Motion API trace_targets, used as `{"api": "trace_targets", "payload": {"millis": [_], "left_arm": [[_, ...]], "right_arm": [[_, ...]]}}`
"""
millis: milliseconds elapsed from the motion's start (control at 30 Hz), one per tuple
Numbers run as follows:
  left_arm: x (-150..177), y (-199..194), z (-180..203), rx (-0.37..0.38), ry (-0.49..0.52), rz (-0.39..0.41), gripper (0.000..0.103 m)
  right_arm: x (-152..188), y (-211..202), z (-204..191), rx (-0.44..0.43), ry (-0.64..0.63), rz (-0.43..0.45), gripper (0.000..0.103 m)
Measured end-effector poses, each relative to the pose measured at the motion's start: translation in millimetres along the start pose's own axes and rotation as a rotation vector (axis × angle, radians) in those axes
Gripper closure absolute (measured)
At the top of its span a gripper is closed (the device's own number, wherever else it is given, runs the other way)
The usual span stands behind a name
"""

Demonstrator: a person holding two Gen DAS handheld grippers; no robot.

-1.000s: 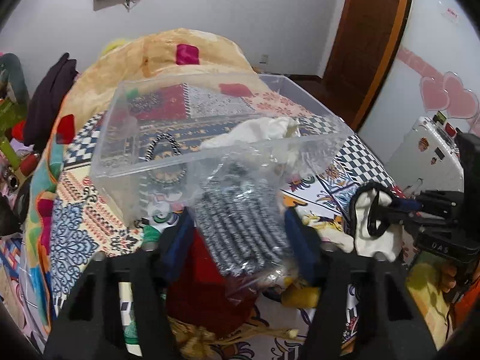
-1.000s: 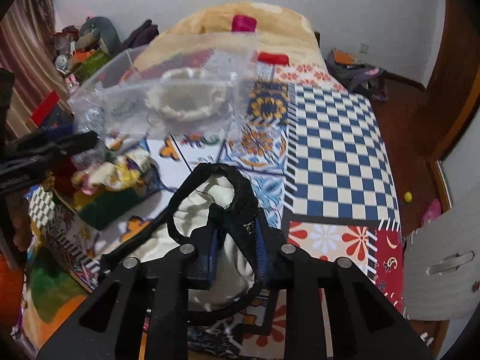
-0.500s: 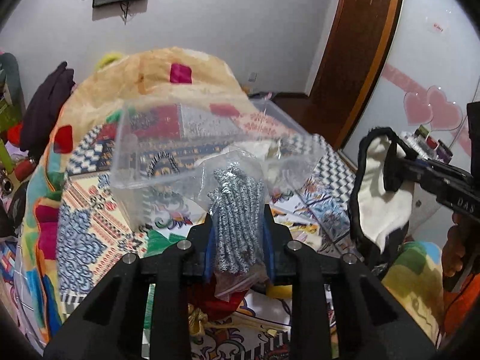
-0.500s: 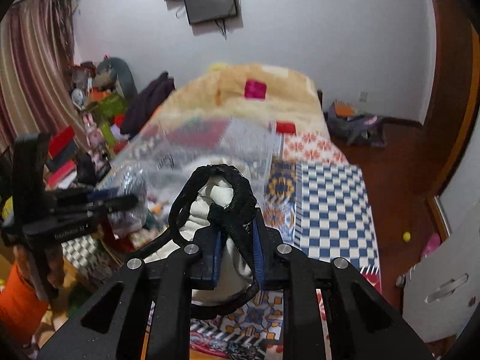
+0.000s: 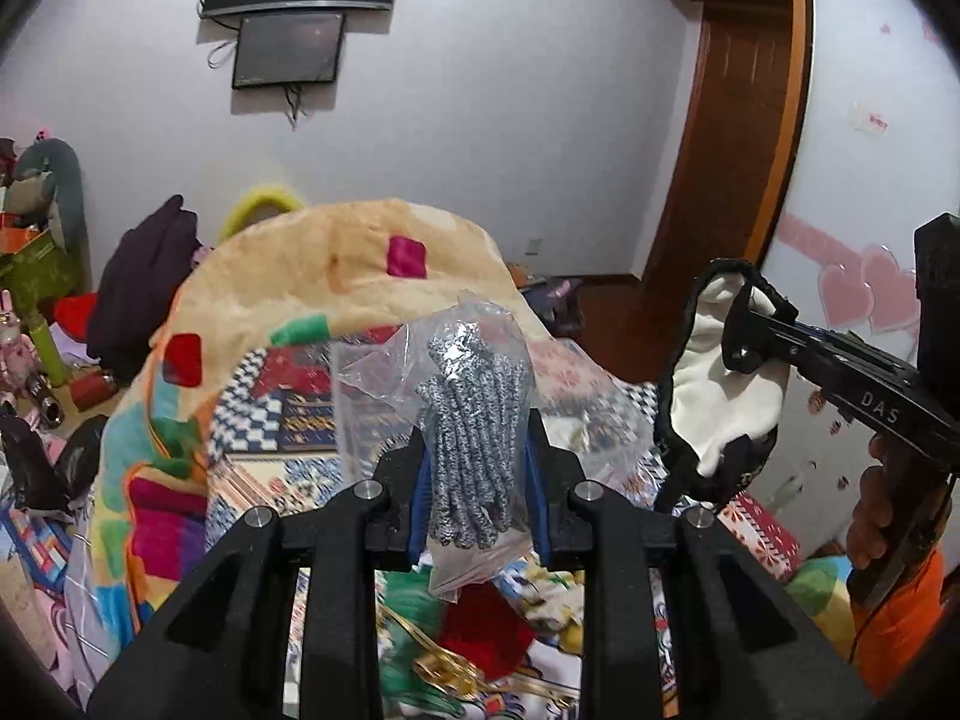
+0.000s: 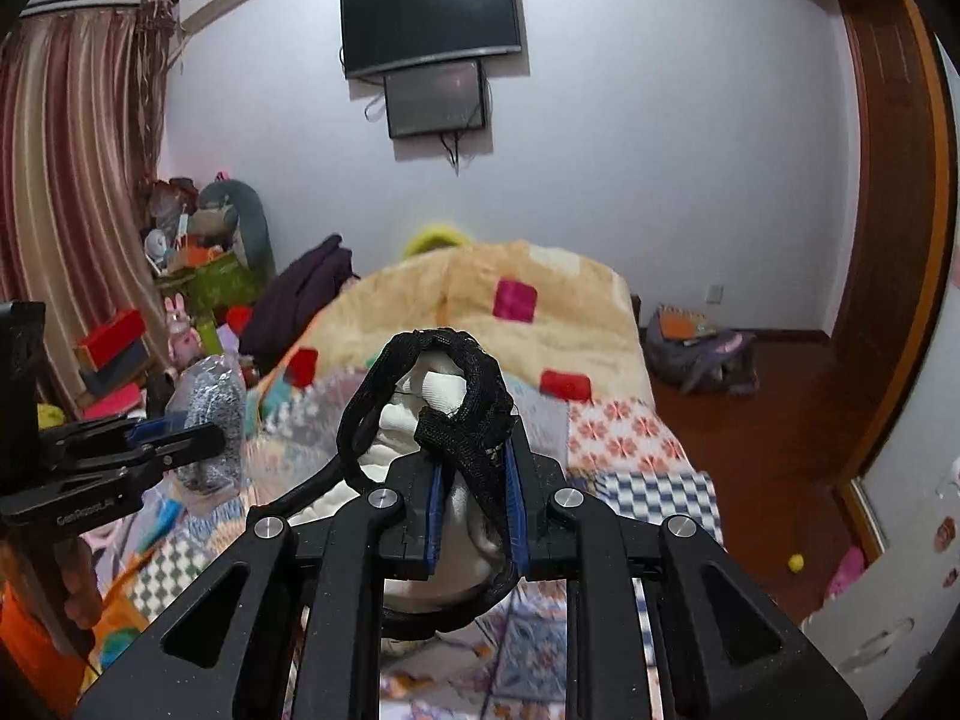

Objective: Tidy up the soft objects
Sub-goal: 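Grasp the eye mask with the right tool while the left carries the hair-tie bag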

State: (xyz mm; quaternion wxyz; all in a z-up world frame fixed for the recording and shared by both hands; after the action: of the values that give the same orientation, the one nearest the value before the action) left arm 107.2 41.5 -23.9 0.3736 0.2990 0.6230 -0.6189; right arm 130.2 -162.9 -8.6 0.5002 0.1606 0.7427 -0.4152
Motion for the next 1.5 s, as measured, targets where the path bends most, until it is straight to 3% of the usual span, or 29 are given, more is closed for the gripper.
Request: {"api": "trace_targets", "payload": {"millis": [267, 500, 1033, 1267, 1400, 1500], "left_arm": [[-18.6, 26.0, -13.3, -0.034, -0.026, -0.011, 0.077], [-19.6, 66.4, -6.6, -0.052, -0.003, -0.086, 0.077], [9.8, 150.3, 11.5, -0.115, 0.108, -0.289, 0.077], [15.4, 159.4, 12.8, -0.121, 0.131, -0.318, 0.075], [15.3, 155.7, 11.9, -0.11, 0.128, -0.318, 0.068], [12.2, 143.7, 11.0, -0.089, 0.111, -0.291, 0.053]], "right_arm": [[-18.3, 36.4, 0.5, 0.059, 0.009, 0.057, 0.087], [-18.9, 67.8, 3.7, 0.072, 0.039, 0.025, 0.087], [3.1, 132.2, 17.3, 0.008, 0.067, -0.221, 0.087], [12.0, 145.5, 19.5, -0.008, 0.064, -0.304, 0.086], [13.9, 147.0, 14.3, 0.009, 0.023, -0.336, 0.078], [12.6, 142.7, 12.1, 0.006, 0.007, -0.339, 0.064]]}}
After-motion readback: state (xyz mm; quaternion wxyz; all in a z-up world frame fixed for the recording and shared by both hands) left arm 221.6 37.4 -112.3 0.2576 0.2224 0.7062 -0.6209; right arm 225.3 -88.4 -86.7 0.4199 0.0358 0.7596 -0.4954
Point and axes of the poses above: each gripper's, at about its wrist camera, not at the fingertips, and y roughly the way its jaws point, z to its right, x to its underside, the point moved 1 cm from there along y, roughly the way its jaws point, and after that the axes turned 12 degrees about -x, right-handed, at the moved point
